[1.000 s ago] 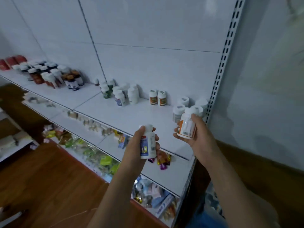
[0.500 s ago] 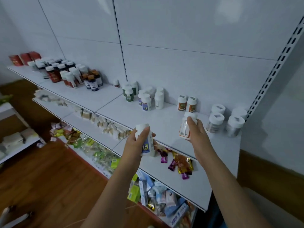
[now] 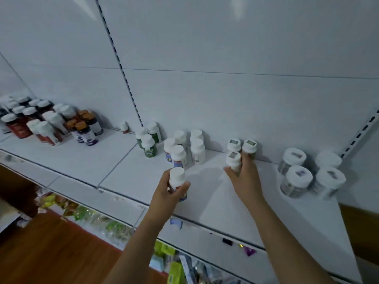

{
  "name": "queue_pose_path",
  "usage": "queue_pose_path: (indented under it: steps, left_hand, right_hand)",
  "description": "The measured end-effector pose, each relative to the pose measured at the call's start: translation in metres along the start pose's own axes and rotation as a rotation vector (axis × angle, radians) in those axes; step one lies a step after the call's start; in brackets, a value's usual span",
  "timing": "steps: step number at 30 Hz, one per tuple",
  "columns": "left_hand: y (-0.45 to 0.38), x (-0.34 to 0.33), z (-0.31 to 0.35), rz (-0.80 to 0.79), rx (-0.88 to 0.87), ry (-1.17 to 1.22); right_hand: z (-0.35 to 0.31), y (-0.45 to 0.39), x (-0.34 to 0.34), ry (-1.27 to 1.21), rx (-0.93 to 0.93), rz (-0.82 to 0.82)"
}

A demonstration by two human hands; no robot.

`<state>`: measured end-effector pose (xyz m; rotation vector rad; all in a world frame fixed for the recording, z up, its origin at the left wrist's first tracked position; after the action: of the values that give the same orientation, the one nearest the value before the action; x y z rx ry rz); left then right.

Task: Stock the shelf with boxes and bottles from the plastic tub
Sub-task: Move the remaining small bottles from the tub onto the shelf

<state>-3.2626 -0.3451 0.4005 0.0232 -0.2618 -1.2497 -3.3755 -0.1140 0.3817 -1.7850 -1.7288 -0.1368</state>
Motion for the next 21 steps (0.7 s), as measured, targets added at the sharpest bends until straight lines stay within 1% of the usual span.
queue_pose_path:
  steps: [3,7,10,13,14,16,19,21]
  left_hand:
    - [-0.016,0.001,-0.008,-0.06,-0.014,-0.002]
    - [-0.028,0.008,-0.021,-0.087,-0.054,-0.012]
    - [-0.039,0.015,-0.031,-0.087,-0.076,-0.142]
    - [-0.046,0.023,-0.029,-0.022,-0.157,-0.307]
    - [-0.048,0.026,-0.027,-0.005,-0.189,-0.365]
    - [-0.055,0.034,-0.026,0.006,-0.22,-0.446]
    - [-0.066,0.051,-0.024,0.01,-0.198,-0.432]
    - [-0.073,0.064,-0.022,0.042,-0.191,-0.394]
  right_hand:
    - [0.018,0.004,-0.008,0.123,-0.043,0.002]
    - [0.011,0.025,-0.004,0.307,-0.08,0.094]
    - [-0.005,0.052,-0.006,0.421,-0.054,0.176]
    - [-0.026,0.067,-0.023,0.55,0.066,0.145]
    - [-0.031,0.069,-0.031,0.582,0.081,0.118]
    - [-0.037,0.072,-0.046,0.656,0.053,0.068]
    - [-0.042,0.073,-0.063,0.761,0.002,0.043]
    - [-0.044,0.075,-0.068,0.799,-0.004,0.046]
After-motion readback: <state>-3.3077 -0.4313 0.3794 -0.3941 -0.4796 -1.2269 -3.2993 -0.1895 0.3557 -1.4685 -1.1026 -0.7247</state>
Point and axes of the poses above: each hand's wrist, its own y-axis away from the middle knuckle, its own x-axis out of the back of the hand, z = x × y, the point moved 6 cm from there along -y, towards the middle knuckle, and after that the axes turned 10 degrees about x, right-handed, at the moved point
